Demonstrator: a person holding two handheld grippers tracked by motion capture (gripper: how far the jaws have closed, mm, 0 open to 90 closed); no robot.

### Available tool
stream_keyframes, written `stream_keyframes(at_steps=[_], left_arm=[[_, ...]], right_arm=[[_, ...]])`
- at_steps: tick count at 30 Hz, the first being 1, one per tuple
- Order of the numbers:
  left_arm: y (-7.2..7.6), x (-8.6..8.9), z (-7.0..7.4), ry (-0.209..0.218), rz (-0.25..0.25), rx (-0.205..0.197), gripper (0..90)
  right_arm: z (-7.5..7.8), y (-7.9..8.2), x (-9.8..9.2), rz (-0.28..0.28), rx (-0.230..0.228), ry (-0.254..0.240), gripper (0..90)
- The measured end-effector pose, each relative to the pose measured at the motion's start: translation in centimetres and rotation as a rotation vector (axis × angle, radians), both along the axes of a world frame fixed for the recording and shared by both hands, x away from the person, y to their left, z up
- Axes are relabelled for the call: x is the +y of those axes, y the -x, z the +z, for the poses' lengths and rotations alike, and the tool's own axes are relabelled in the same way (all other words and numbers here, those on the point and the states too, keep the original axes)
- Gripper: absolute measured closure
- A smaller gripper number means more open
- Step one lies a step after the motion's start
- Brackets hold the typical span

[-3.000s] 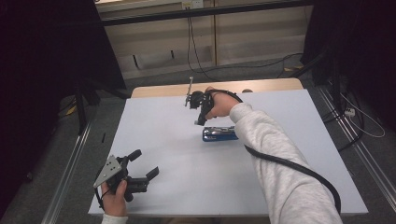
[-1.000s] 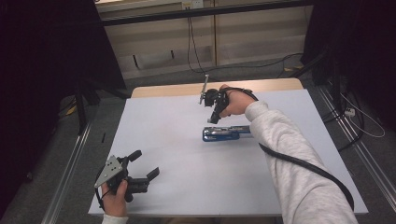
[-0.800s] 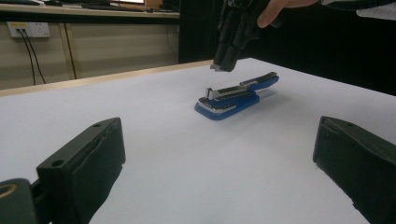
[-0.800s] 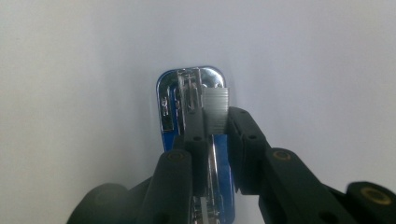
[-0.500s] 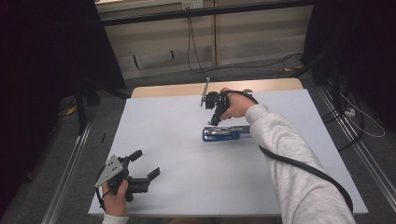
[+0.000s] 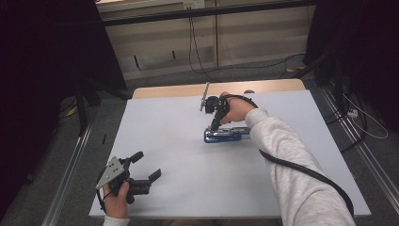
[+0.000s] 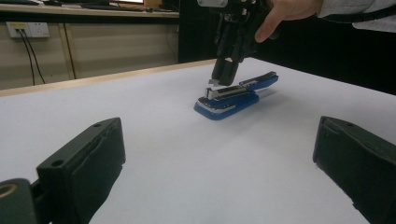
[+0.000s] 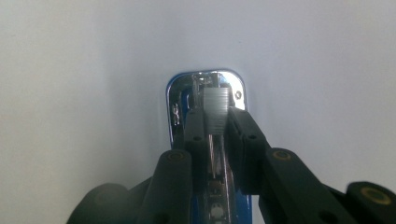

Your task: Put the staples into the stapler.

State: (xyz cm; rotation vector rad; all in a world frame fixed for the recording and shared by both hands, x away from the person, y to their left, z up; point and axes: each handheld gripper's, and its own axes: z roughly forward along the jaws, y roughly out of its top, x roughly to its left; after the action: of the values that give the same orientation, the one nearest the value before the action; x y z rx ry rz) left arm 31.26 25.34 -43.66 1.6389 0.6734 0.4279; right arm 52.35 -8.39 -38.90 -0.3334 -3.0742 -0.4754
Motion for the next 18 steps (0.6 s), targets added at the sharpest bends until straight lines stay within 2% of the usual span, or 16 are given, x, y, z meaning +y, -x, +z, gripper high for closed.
stream_keyframes(at_steps=[18], left_arm=[[-0.07,-0.05,-0.04,0.000,-0.001,0.001,2.3]], right_arm=[[-0.52,0.03,0.56,0.010,0.013,0.001,78.3]])
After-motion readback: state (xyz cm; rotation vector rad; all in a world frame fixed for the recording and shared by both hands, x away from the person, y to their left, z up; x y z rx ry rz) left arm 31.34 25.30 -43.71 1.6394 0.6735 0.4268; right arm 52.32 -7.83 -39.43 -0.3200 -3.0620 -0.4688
